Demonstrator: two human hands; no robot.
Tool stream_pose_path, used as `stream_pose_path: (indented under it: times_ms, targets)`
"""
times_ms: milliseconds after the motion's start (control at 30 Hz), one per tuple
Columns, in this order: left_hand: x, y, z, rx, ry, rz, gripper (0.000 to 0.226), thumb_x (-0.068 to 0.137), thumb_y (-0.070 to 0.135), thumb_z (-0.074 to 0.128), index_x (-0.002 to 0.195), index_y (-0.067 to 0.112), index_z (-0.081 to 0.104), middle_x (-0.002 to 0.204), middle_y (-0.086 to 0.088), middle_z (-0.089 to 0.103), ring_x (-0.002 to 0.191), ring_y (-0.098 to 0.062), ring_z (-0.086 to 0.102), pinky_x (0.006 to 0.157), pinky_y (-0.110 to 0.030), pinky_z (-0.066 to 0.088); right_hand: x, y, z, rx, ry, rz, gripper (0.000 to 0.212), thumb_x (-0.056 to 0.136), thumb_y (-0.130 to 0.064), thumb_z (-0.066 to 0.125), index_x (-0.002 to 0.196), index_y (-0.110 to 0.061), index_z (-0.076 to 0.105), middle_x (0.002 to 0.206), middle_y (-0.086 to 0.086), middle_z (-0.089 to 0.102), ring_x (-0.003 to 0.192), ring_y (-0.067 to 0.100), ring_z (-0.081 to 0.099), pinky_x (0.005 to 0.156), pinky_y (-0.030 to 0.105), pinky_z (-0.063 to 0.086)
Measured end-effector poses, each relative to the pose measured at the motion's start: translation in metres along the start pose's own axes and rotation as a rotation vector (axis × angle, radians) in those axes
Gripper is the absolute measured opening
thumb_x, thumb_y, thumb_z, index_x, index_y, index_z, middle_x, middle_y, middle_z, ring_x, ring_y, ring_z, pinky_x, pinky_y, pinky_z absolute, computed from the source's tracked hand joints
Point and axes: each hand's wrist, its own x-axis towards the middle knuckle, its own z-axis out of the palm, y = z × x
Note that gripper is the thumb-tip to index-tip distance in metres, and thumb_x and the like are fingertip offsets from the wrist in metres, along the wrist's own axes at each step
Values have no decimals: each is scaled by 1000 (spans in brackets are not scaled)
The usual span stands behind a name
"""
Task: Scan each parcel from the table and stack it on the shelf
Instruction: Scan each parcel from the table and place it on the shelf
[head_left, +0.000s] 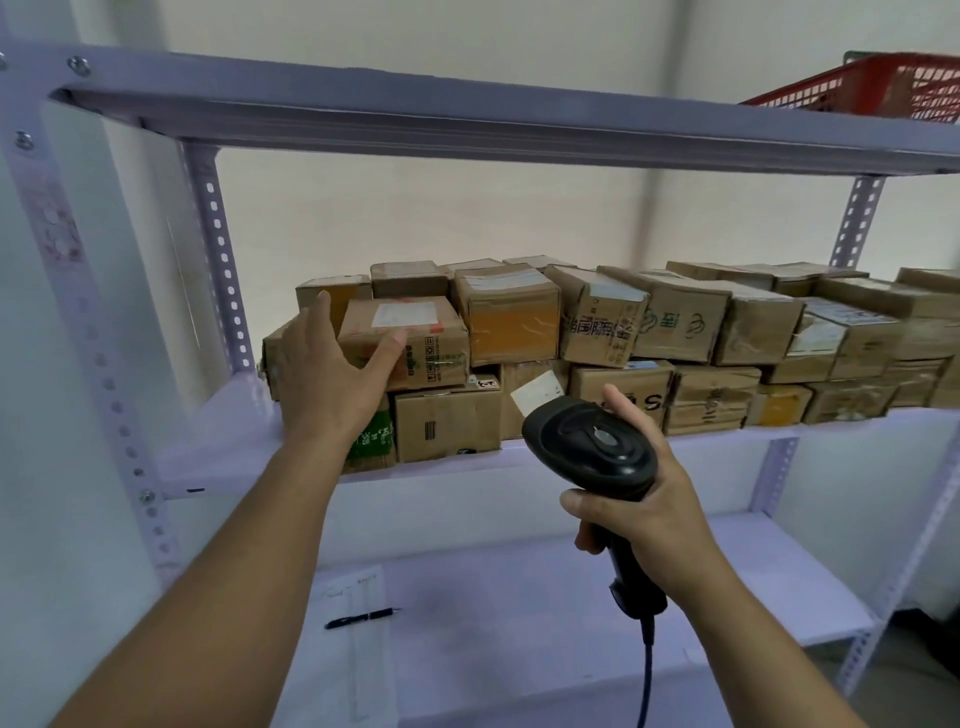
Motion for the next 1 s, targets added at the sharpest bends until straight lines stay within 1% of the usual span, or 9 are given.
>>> stream_pose_path:
  times_ms: [133, 267, 367, 567, 667, 733, 867, 933, 1000]
  targets:
    - [-21, 20, 0, -95, 148, 92, 73, 84, 60, 57, 142, 19, 38, 147, -5, 39, 137, -24, 31, 110, -48, 33, -10, -2, -17, -9, 3, 4, 93, 72, 10, 76, 129, -55, 43, 123, 7, 59, 55, 31, 64, 55, 36, 56]
    - [-61, 46, 11, -297, 187, 152, 47, 86, 43, 63, 127, 23, 52, 131, -2, 50, 123, -21, 46, 96, -33, 41, -21, -1, -39, -19, 33, 12, 92, 72, 10, 76, 127, -55, 41, 121, -1, 59, 59, 29, 67, 56, 33, 57]
    - [-100, 62, 33, -402, 95, 126, 32, 85, 41, 59, 116, 33, 53, 118, 6, 53, 112, -20, 54, 91, -41, 50, -29, 4, -59, -50, 66, 30, 92, 74, 8, 76, 132, -52, 37, 119, -9, 59, 66, 29, 71, 58, 32, 58]
    - [-185, 92, 86, -428, -144, -2, 22, 94, 23, 60, 114, 31, 54, 108, 10, 57, 93, -5, 54, 77, -19, 45, -45, 24, -100, -43, 161, 71, 89, 76, 0, 78, 128, -58, 33, 117, -14, 59, 78, 24, 71, 59, 26, 57]
    - [-221, 113, 108, -452, -280, -39, 21, 94, 22, 59, 111, 32, 53, 106, 14, 57, 91, 5, 53, 71, -7, 42, -54, 34, -119, -51, 201, 82, 90, 77, -10, 80, 139, -50, 29, 116, -26, 51, 96, 13, 65, 67, 29, 60]
    - [-245, 127, 120, -487, -370, -53, 21, 94, 20, 61, 110, 31, 55, 103, 15, 60, 90, 9, 54, 71, -5, 43, -58, 40, -131, -57, 207, 87, 93, 78, -17, 79, 148, -41, 23, 115, -32, 46, 107, 7, 59, 72, 30, 60]
    - [-281, 146, 143, -534, -603, -81, 22, 91, 17, 64, 106, 33, 57, 98, 18, 64, 87, 8, 57, 73, -7, 45, -61, 55, -153, -50, 217, 107, 94, 81, -26, 78, 149, -40, 14, 119, -30, 45, 120, 19, 57, 90, 37, 57]
    - [-294, 151, 153, -557, -698, -100, 26, 90, 16, 66, 105, 36, 57, 100, 16, 66, 91, 3, 60, 77, -11, 47, -62, 61, -160, -45, 219, 124, 94, 83, -25, 76, 150, -39, 12, 118, -30, 46, 116, 8, 57, 95, 23, 52]
    - [-303, 151, 161, -559, -768, -123, 33, 89, 18, 67, 109, 40, 54, 103, 11, 67, 95, -2, 63, 81, -15, 50, -63, 66, -164, -20, 214, 163, 93, 86, -19, 73, 153, -34, 9, 113, -32, 46, 103, -12, 55, 80, 1, 44]
